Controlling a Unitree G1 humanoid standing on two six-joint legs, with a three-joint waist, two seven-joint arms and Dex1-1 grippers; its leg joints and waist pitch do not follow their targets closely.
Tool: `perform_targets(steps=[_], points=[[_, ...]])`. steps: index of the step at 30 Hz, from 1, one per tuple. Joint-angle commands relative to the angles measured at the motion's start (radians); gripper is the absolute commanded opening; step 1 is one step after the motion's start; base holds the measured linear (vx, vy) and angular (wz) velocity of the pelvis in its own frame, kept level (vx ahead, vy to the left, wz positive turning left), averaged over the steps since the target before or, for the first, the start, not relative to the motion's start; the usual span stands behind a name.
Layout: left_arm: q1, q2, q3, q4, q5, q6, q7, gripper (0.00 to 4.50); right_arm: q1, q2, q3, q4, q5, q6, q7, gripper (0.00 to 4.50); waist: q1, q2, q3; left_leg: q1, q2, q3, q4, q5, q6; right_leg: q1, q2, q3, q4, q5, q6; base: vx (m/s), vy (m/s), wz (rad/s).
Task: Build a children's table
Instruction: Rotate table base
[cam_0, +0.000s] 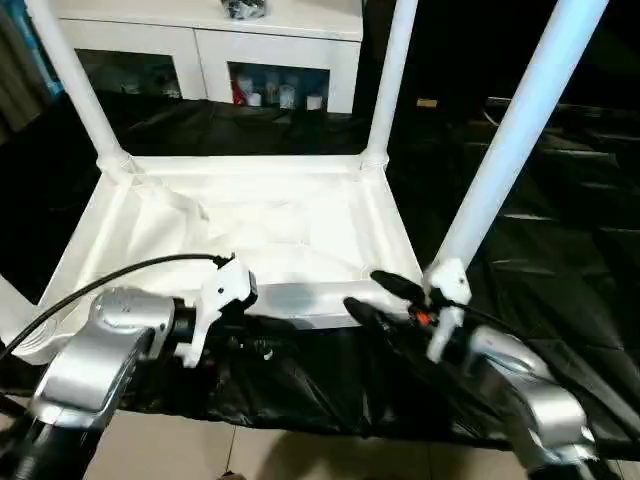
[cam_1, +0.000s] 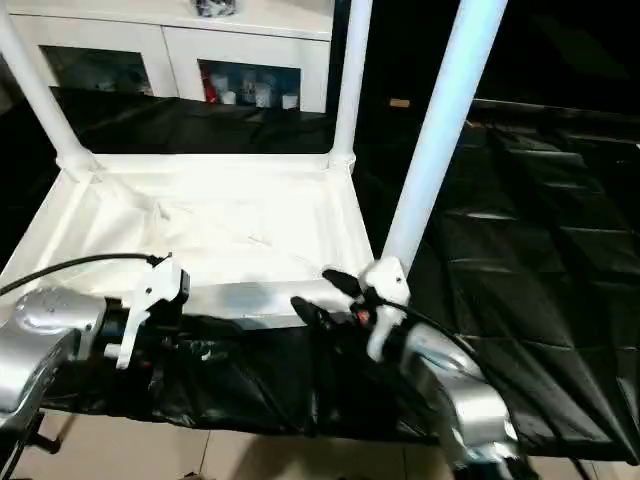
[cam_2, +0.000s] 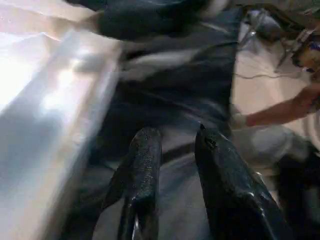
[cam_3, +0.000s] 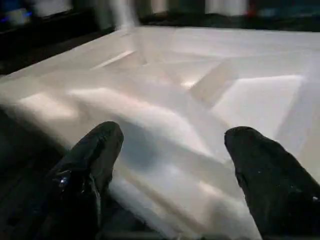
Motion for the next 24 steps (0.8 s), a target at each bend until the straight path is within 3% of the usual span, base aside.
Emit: perform_targets(steps=[1,4,5,6,11,18,24], points=[[0.030,0.030,-0.031,-0.065,0.039,0.042,0.031,1.33,-0.034,0.024,-0.047,0.056,-0.048,-0.057,-0.120,3.77,-0.001,0.004,-0.047,0.010,0.020,-0.002,-0.078,-0.269,-0.017,0.035,-0.033,0.038,-0.058,-0.274,-0.180,0.000,0.000,0.00],[0.051,0.053,-0.084,-0.042,0.126,0.016,0.077,1.33,-0.048,0.040,-0.052,0.085,-0.076,-0.090,-0.164,3.77,-0.005,0.003,-0.045,0.010,0.016,-0.002,-0.076,-0.270,-0.015,0.034,-0.029,0.040,-0.061,-0.287,-0.152,0.000,0.000,0.00],[0.055,0.051,-0.094,-0.030,0.139,0.010,0.092,1.33,-0.051,0.045,-0.054,0.094,-0.086,-0.100,-0.183,3.77,-0.003,0.010,-0.046,0.011,0.016,-0.002,-0.075,-0.271,-0.016,0.034,-0.030,0.041,-0.061,-0.292,-0.141,0.000,0.000,0.00],[0.058,0.048,-0.106,-0.016,0.152,0.008,0.116,1.33,-0.058,0.055,-0.066,0.111,-0.095,-0.103,-0.220,3.77,-0.003,0.010,-0.046,0.012,0.015,-0.002,-0.075,-0.271,-0.017,0.034,-0.029,0.041,-0.062,-0.291,-0.138,0.000,0.000,0.00],[0.035,0.024,-0.140,0.030,0.223,-0.032,0.212,1.33,-0.075,0.066,-0.113,0.143,-0.113,-0.129,-0.319,3.77,-0.002,0.010,-0.053,0.012,0.013,-0.003,-0.072,-0.248,-0.023,0.038,-0.024,0.040,-0.052,-0.204,-0.153,0.000,0.000,0.00],[-0.033,-0.084,-0.111,0.072,0.236,-0.028,0.388,1.33,-0.137,0.042,-0.183,0.215,-0.118,-0.168,-0.401,3.77,0.003,0.016,-0.052,0.009,0.008,-0.002,-0.067,-0.270,-0.030,0.040,-0.025,0.041,-0.054,-0.243,-0.138,0.000,0.000,0.00],[-0.051,-0.196,-0.078,0.120,0.203,-0.065,0.489,1.33,-0.223,-0.049,-0.241,0.346,-0.130,-0.228,-0.426,3.77,0.010,0.013,-0.059,0.007,0.006,0.002,-0.055,-0.226,-0.011,0.043,-0.020,0.038,-0.047,-0.155,-0.166,0.000,0.000,0.00]])
